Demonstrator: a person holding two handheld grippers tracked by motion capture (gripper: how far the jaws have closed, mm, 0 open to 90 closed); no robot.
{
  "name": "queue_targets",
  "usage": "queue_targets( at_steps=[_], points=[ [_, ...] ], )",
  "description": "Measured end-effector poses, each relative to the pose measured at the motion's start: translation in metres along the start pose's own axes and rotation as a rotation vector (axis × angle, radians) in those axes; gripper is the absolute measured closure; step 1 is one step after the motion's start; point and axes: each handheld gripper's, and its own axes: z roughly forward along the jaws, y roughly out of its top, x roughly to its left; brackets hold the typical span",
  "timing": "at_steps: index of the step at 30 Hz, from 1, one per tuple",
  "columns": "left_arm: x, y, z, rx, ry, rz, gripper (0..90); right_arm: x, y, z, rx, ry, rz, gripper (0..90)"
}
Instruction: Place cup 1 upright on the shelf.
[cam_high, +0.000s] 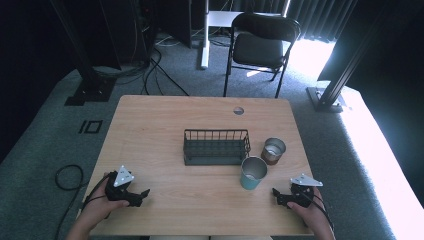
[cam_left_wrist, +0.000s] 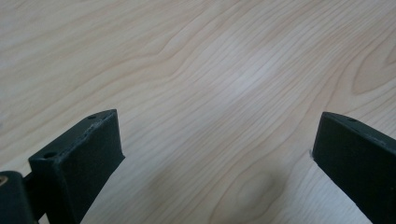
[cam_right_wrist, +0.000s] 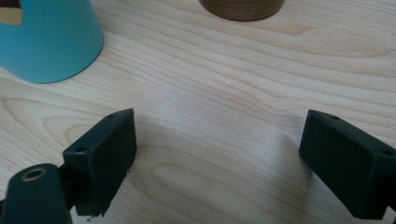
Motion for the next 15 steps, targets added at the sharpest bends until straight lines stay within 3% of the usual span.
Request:
queue_targets(
  at_steps=[13, 15],
  points=[
    [-0.021, 0.028, 0.011, -0.038, -0.056, 0.048, 2.2, 0.0, 0.0, 0.0, 0.0, 0.001, -0.001, 10.6],
    [-0.027, 0.034, 0.013, -0.054, -0.082, 0.059, 2.2, 0.0, 0.0, 0.0, 0.0, 0.001, -0.001, 10.7]
  ],
)
